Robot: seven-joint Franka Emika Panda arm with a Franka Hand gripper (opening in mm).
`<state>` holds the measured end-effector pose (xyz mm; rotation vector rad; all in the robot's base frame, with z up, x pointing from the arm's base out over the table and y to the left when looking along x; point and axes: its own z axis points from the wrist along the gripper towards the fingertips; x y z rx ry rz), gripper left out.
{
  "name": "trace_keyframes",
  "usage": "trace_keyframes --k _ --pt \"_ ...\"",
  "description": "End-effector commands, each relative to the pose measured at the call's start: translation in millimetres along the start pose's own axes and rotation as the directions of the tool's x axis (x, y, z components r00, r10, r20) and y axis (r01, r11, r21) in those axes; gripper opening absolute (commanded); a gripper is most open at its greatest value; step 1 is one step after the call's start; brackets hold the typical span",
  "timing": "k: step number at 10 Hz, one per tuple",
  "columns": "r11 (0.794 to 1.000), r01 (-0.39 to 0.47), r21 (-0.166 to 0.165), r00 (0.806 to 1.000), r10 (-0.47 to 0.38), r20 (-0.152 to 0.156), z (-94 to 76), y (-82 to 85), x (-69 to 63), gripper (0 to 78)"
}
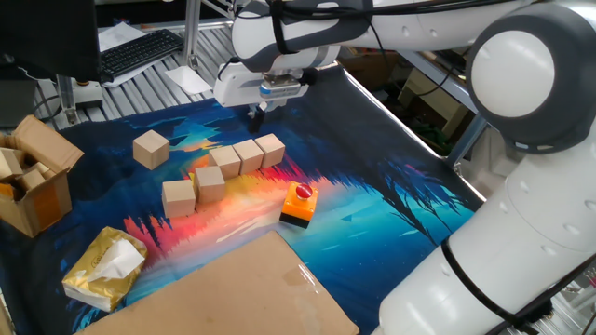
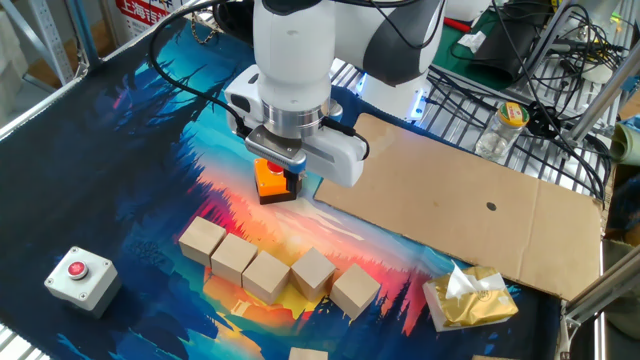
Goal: Stack the blocks into a pyramid shape
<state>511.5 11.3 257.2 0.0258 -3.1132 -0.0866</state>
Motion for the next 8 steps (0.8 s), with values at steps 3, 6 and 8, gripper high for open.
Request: trace_keyframes --k 3,6,8 --pt "1.0 0.0 0.001 1.0 0.0 0.003 -1.5 0.1 -0.6 0.0" --pt "1.0 -0.016 0.005 1.0 0.016 -0.002 -1.5 0.3 -0.6 0.0" --pt "0.999 -0.035 0.008 0.999 0.035 -0.004 -2.5 1.5 -0.7 0.0"
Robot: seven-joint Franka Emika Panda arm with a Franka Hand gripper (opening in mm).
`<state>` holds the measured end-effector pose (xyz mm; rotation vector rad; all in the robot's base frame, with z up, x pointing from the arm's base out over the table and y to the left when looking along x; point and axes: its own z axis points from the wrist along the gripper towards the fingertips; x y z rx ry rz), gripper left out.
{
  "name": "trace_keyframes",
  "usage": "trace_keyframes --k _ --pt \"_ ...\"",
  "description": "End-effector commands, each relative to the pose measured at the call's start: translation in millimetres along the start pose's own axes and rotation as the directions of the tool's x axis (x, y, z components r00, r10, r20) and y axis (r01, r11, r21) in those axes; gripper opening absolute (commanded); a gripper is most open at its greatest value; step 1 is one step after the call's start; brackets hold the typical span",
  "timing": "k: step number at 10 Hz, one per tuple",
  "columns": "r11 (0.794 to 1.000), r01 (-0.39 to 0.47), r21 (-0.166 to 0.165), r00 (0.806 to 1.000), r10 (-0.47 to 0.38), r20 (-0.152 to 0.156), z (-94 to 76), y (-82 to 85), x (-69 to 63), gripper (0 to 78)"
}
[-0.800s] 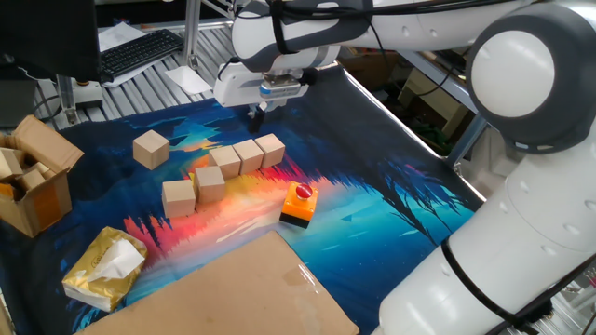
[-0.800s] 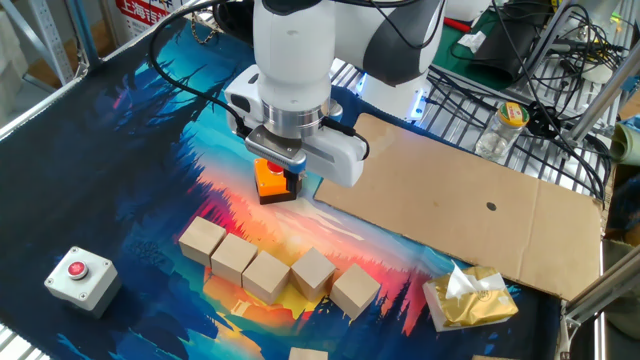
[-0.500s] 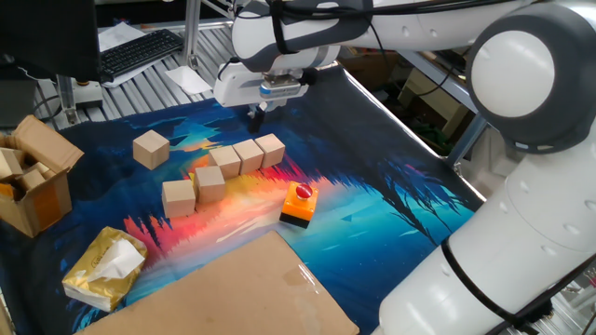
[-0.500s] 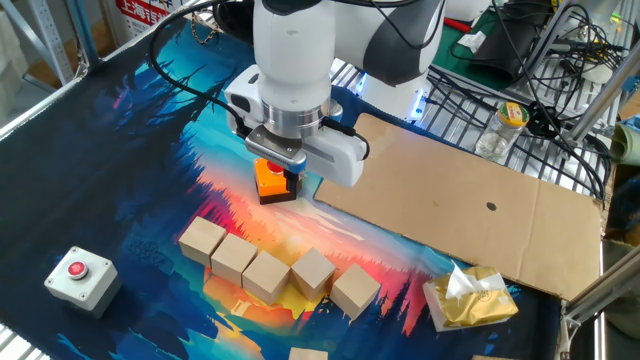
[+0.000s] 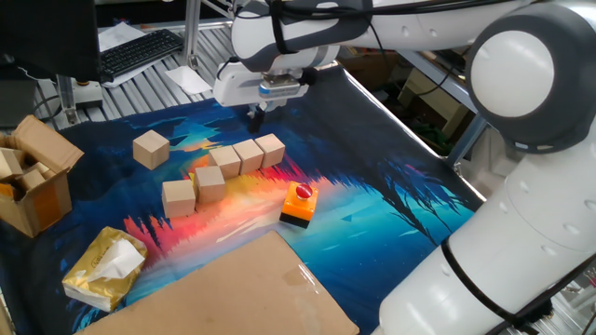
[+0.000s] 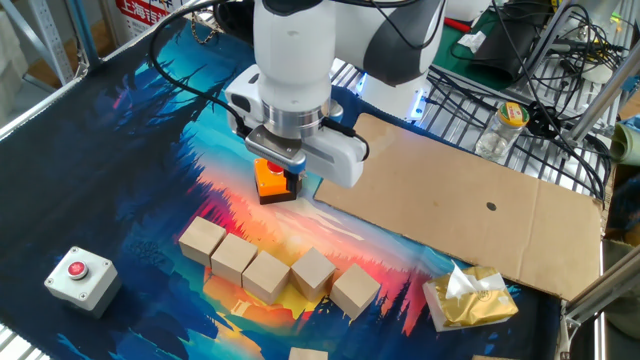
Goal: Stack the blocks into a pyramid shape
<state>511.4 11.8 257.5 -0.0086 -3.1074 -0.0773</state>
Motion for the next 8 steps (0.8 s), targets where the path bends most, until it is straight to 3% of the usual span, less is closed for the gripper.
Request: trace_keyframes --k 1,5,8 --pt "1.0 -0.02 0.005 1.0 0.02 0.001 -5.1 2.9 -0.1 0.0" --pt "0.999 -0.029 0.044 0.999 0.03 -0.029 -17.8 23.5 7.6 0.0" --pt "0.999 -0.018 0.04 1.0 0.019 -0.011 -18.6 24.2 7.0 0.0"
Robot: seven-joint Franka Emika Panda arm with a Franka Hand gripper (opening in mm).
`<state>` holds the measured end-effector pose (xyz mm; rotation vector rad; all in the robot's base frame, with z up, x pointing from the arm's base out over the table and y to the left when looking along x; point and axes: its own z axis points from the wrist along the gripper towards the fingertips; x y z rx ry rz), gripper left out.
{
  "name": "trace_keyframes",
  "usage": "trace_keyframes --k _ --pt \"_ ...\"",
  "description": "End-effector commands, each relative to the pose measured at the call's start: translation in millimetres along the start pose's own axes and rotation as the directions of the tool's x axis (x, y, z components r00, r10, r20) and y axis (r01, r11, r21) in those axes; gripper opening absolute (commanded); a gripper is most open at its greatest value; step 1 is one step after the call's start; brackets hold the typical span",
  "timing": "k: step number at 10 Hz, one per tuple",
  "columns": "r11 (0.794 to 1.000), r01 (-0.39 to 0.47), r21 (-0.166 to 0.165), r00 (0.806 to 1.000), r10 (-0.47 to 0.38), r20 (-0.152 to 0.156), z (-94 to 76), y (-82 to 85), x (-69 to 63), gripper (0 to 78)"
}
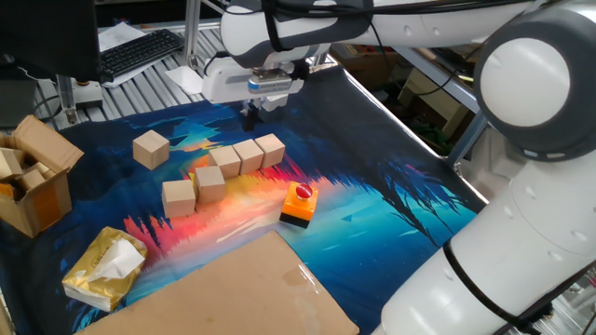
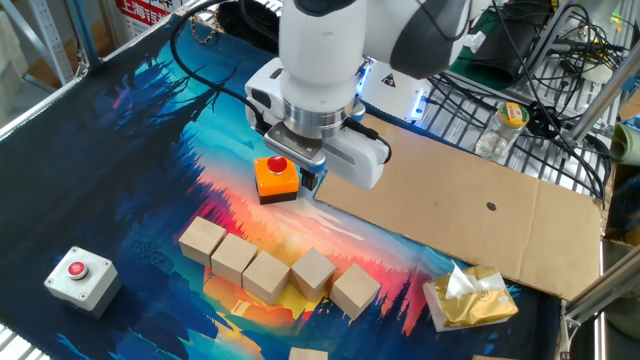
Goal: Stack the blocks into a pyramid shape
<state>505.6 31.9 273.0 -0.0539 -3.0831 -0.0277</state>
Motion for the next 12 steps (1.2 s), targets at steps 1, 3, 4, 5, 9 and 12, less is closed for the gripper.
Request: trace_keyframes --k 1,3,4,5,9,12 --pt "1.0 0.013 0.007 1.0 -0.013 0.01 -5.2 3.8 -1.3 0.0" --pt "1.0 0.018 0.008 1.0 -0.019 0.011 -6.0 4.5 -3.7 0.0" --pt "1.0 0.019 0.01 1.0 -0.019 0.012 -6.1 4.6 -3.9 0.0" --pt "1.0 0.024 0.009 1.0 -0.024 0.013 -6.7 4.7 -4.4 0.0" --pt "1.0 0.02 -0.008 1.0 -0.02 0.005 -7.0 5.2 -5.8 0.0" --pt "1.0 0.01 -0.012 1.0 -0.01 0.003 -7.0 5.2 -5.9 0.0"
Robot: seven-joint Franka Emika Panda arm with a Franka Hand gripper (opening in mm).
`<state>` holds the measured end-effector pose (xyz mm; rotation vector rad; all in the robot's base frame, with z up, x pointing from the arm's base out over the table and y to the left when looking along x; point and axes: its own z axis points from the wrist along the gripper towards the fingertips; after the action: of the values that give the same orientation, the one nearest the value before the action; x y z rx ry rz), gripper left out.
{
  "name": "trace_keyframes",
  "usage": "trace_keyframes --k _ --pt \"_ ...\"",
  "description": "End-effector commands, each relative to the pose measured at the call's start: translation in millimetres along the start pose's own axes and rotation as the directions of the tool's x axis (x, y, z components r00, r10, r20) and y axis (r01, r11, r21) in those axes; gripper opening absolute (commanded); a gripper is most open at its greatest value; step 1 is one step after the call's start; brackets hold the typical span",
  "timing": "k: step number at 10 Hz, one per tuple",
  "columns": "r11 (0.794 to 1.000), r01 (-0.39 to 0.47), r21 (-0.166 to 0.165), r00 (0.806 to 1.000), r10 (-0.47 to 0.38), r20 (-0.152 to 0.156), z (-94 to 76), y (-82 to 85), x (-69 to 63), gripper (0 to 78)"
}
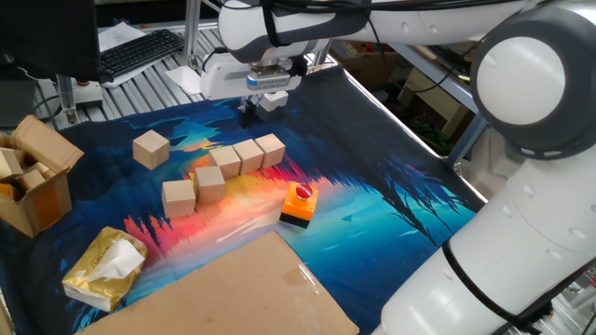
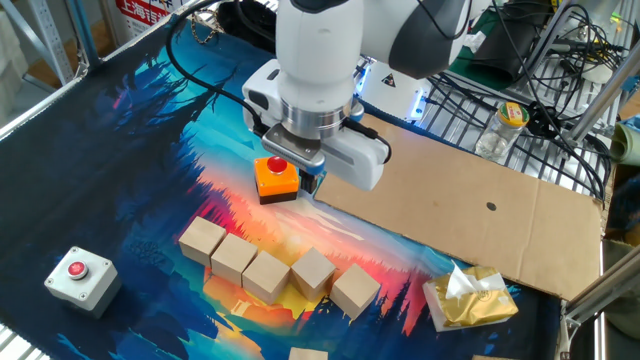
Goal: Stack the blocks into a pyramid shape
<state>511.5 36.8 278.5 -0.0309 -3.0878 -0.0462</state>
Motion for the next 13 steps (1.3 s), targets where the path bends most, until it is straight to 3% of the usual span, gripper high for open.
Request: trace_keyframes --k 1,8,9,10,13 --pt "1.0 -0.009 0.0 1.0 0.009 -0.001 -1.2 0.0 -0.6 0.0" --pt "1.0 -0.011 -0.015 1.0 0.011 0.004 -0.2 -0.5 -0.7 0.0" --pt "0.998 -0.031 -0.061 0.999 0.032 0.017 -0.2 -0.5 -0.7 0.0" --pt "0.996 -0.045 -0.08 0.999 0.046 0.014 -0.2 -0.5 -0.7 0.0" --pt "0.997 -0.041 -0.069 0.999 0.041 0.004 -0.2 -0.5 -0.7 0.0"
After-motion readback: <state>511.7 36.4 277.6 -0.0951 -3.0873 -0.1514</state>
